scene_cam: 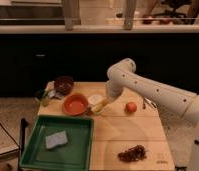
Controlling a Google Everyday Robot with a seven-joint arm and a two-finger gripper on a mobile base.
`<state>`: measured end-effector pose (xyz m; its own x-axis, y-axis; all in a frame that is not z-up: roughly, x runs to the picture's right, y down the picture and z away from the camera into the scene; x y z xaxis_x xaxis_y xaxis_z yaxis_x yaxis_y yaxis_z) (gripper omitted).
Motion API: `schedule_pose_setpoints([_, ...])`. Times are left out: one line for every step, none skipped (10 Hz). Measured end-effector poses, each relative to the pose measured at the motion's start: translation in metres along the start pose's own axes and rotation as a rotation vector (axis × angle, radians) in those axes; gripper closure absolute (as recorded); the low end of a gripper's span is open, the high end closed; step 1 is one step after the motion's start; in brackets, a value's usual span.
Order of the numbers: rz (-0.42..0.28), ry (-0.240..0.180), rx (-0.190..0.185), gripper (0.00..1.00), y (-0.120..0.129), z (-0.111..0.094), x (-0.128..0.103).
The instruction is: Place banana in red bowl
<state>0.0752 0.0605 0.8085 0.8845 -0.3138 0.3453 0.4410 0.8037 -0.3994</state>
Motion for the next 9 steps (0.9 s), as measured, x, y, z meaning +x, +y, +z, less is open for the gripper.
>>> schedule_pose_setpoints([-0.001,-0.003,0.003,0.92,0.001,-0.003,0.000])
schedule_pose_setpoints([-0.005,-0.007,0.005,0.92,0.000,-0.006,-0.001])
schedule_pose_setpoints([-0.010,-0.010,0.007,0.92,-0.001,-0.010,-0.004])
schedule_pose_setpoints([-0.016,-0.014,0.007,0.92,-0.002,-0.013,-0.006])
schedule_pose_setpoints([-0.024,-0.018,0.008,0.92,-0.003,-0.017,-0.009])
schedule_pose_setpoints([-0.032,-0.022,0.010,0.92,-0.004,-0.020,-0.012])
schedule_pose_setpoints([-0.040,-0.027,0.014,0.92,-0.005,-0.024,-0.015])
schedule_pose_setpoints([-0.046,-0.029,0.017,0.92,-0.006,-0.027,-0.017])
schedule_pose_setpoints([-0.048,-0.031,0.020,0.92,-0.007,-0.028,-0.019])
